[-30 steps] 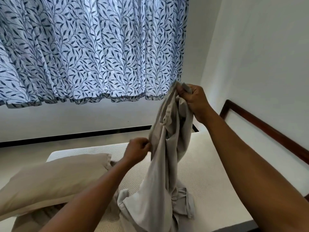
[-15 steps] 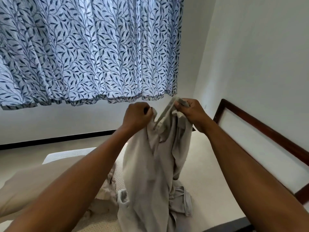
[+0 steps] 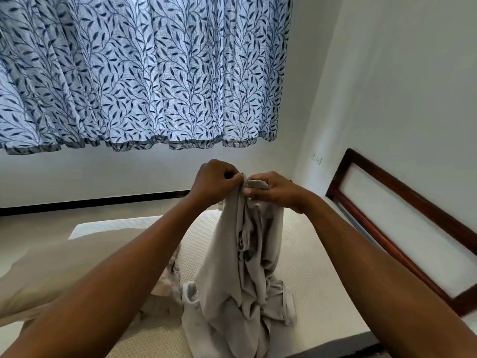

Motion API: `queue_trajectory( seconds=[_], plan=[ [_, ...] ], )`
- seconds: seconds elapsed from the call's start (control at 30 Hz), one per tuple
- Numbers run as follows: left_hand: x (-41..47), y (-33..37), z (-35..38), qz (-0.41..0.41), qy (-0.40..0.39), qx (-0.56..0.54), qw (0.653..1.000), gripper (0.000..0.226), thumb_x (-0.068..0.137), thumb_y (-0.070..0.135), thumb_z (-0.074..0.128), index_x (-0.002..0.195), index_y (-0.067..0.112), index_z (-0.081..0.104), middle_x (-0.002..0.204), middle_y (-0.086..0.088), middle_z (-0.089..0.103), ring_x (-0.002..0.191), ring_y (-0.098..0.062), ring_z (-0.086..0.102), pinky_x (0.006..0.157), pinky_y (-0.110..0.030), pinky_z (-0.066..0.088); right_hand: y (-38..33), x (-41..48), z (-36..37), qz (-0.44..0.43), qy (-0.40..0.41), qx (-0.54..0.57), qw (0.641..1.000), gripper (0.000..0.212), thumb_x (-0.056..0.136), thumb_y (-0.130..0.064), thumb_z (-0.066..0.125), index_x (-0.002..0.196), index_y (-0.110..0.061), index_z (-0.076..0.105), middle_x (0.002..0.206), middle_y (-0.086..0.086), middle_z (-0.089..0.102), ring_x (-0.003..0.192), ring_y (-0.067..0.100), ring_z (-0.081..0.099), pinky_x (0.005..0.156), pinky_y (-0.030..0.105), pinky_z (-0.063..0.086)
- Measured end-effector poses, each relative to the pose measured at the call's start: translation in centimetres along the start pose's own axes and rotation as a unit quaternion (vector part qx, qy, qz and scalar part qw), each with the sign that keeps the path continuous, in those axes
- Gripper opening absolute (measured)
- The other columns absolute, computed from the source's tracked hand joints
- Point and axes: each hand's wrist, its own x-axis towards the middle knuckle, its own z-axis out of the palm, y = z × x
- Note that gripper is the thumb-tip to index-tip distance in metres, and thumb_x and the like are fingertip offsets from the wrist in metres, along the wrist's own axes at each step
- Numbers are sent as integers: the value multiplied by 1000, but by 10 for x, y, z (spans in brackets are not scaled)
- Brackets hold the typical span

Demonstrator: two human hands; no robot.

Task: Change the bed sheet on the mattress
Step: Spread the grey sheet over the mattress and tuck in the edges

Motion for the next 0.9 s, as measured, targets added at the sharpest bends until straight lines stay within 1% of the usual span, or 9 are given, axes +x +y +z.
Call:
queue_trajectory(
  seconds=[0.17,0.27,0.37,0.5,0.63,0.7,0.77,0.83,0.9],
  plan=[
    [-4,-11,1,-10,-42,3,999,22,89,29,66,78,16,80,63,4,68,56,-9,55,59,-28,44,2,10,0,-11,12,-62,998,30,94,-21,74,81,5,64,71,3,57,68,10,52,65,28,41],
    [-9,-17,1,-71,-88,-137,984,26,97,21,64,78,5,72,65,-1,59,60,-9,47,59,-28,40,1,10,-5,-7,18,-73,997,29,96,-22,71,75,-3,64,69,-2,54,65,7,48,63,22,38],
    [-16,-14,-4,-81,-152,-253,952,25,99,24,63,81,7,67,71,-4,53,66,-10,47,58,-19,40,-3,11,-8,-23,34,-72,997,33,99,-23,67,78,2,62,70,2,52,66,10,47,61,23,37],
    [-26,-22,-6,-76,-266,-307,911,24,97,23,66,85,2,68,76,-7,58,72,-18,53,63,-24,42,-8,10,-22,-59,91,-78,991,43,99,-26,65,81,12,56,71,10,48,66,14,45,62,29,36],
    [-31,-34,-8,-110,-352,-268,890,24,94,14,69,71,13,75,73,-1,64,72,-13,59,68,-24,46,-10,4,-45,-39,214,-33,975,37,99,-22,66,80,9,60,68,0,53,59,3,49,64,22,40],
    [-33,-43,-7,-130,-418,-204,876,19,95,14,69,78,7,74,70,-3,64,64,-11,57,67,-24,47,-4,3,-54,-25,313,0,949,32,98,-28,68,82,0,66,74,-3,63,67,3,58,72,28,46],
    [-35,-56,-4,-115,-471,-74,872,18,93,14,68,87,-1,75,73,-3,70,63,-9,59,71,-29,47,6,3,-63,-2,412,38,910,36,98,-33,68,96,3,68,96,11,72,87,18,68,83,43,52],
    [-33,-68,-4,-82,-403,33,911,19,94,11,64,85,3,79,77,-1,75,66,-9,66,75,-31,52,13,-2,-72,8,447,82,891,43,97,-36,67,97,7,66,102,11,69,94,19,65,91,44,53],
    [-27,-74,-9,-82,-256,16,963,21,96,16,63,84,11,80,80,-4,77,76,-18,71,76,-35,58,16,-9,-74,6,397,99,912,51,97,-36,68,94,15,62,91,11,63,85,18,59,83,39,51]
  ],
)
